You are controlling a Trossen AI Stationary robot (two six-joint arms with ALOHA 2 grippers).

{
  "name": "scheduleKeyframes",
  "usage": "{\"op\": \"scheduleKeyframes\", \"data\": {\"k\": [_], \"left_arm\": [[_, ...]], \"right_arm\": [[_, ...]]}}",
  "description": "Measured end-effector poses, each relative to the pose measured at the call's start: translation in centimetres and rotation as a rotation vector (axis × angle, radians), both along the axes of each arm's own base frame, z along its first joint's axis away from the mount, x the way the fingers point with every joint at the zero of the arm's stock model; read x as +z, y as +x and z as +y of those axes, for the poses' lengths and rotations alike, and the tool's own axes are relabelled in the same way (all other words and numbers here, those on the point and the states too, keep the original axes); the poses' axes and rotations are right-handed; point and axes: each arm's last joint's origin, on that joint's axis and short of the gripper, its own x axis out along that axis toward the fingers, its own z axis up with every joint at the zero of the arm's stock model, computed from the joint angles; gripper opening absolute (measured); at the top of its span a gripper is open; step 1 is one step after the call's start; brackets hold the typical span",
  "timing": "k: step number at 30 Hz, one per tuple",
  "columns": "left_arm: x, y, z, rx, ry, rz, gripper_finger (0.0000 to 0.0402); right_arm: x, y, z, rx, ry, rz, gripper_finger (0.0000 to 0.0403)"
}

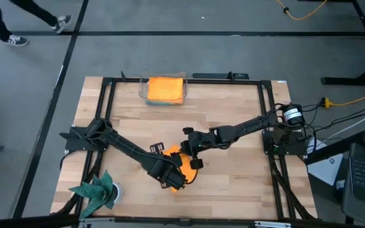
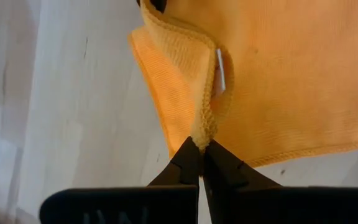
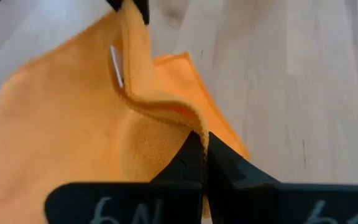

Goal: Fold microfiber towels
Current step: Fold the orange microfiber cloth

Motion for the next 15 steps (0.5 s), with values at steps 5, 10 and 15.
{"op": "scheduleKeyframes", "data": {"k": [5, 10, 15], "left_arm": [[0.0, 0.06, 0.0, 0.028, -0.007, -0.013, 0.0005], [0.03, -0.4, 0.27, 0.118, 0.009, 0.008, 0.0035], [0.04, -0.52, 0.59, 0.189, 0.015, 0.009, 0.0076]], "right_arm": [[-0.26, 0.15, -0.02, 0.006, -0.009, -0.003, 0.0011], [0.13, 0.47, -0.06, -0.009, -0.033, -0.057, 0.006], [0.21, 0.5, -0.07, -0.011, -0.033, -0.064, 0.0103]]}}
